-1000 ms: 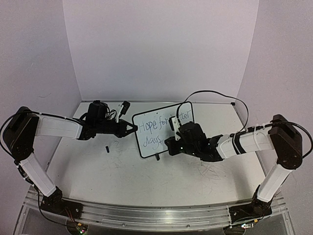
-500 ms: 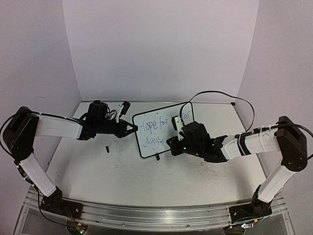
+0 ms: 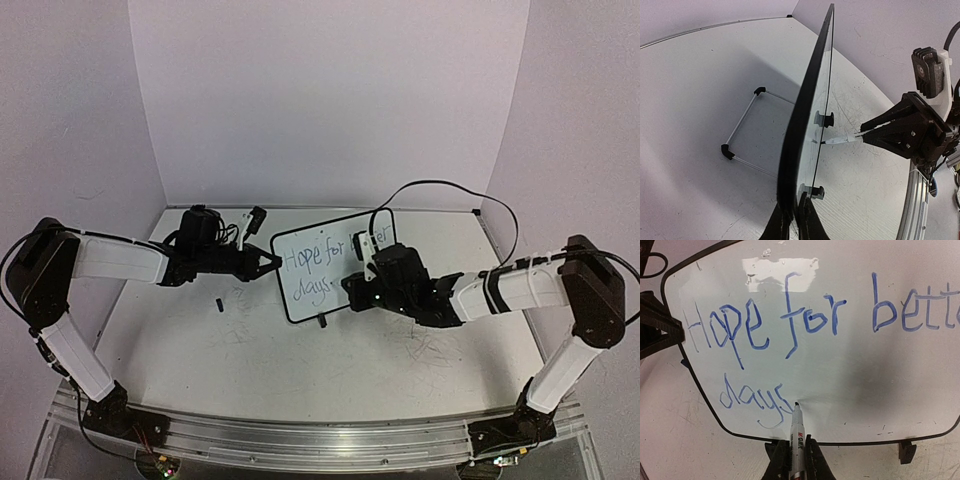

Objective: Write a sentence on the whiteboard
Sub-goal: Write a sentence on the whiteboard, then pick up the pen cap from the center of the board.

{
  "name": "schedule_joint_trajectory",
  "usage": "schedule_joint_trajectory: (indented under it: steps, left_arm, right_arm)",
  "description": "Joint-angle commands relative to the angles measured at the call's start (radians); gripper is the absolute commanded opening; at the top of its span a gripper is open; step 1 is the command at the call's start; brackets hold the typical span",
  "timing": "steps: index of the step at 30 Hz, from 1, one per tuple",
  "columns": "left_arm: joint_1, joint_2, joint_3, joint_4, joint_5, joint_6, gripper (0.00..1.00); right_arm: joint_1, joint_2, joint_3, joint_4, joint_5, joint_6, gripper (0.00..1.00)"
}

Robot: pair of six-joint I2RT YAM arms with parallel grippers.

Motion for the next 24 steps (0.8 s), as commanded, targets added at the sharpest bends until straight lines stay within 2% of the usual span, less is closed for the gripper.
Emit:
schedule_joint_trajectory:
  steps: [1, 10, 15, 16, 19, 24]
  left_arm:
    - [0.007, -0.022, 0.007, -0.039, -0.077, 0.058, 0.0]
    - [0.007, -0.021, 0.009, -0.041, -0.078, 0.059, 0.0]
    - [0.007, -0.028, 0.007, -0.041, -0.103, 0.052, 0.01]
    - [0.007, -0.031, 0.006, -0.041, -0.114, 0.052, 0.05]
    - [0.007, -0.045, 0.01, -0.044, -0.153, 0.051, 0.23]
    - [0.008, -0.077, 0.033, -0.068, -0.209, 0.046, 0.44]
  right_arm:
    - [0.0, 0.032, 0.043, 0.026, 0.021, -0.001, 0.0]
    - [-0.001, 0.028, 0.045, 0.027, 0.061, -0.01, 0.0]
    - [0.005, -0.149, -0.019, -0.037, 0.006, 0.001, 0.0]
    - [0.005, -0.198, -0.042, -0.052, 0.01, 0.002, 0.0]
    - [0.003, -0.341, -0.09, -0.123, 0.082, -0.016, 0.0]
    - [-0.004, -0.463, -0.122, -0.171, 0.227, -0.06, 0.0]
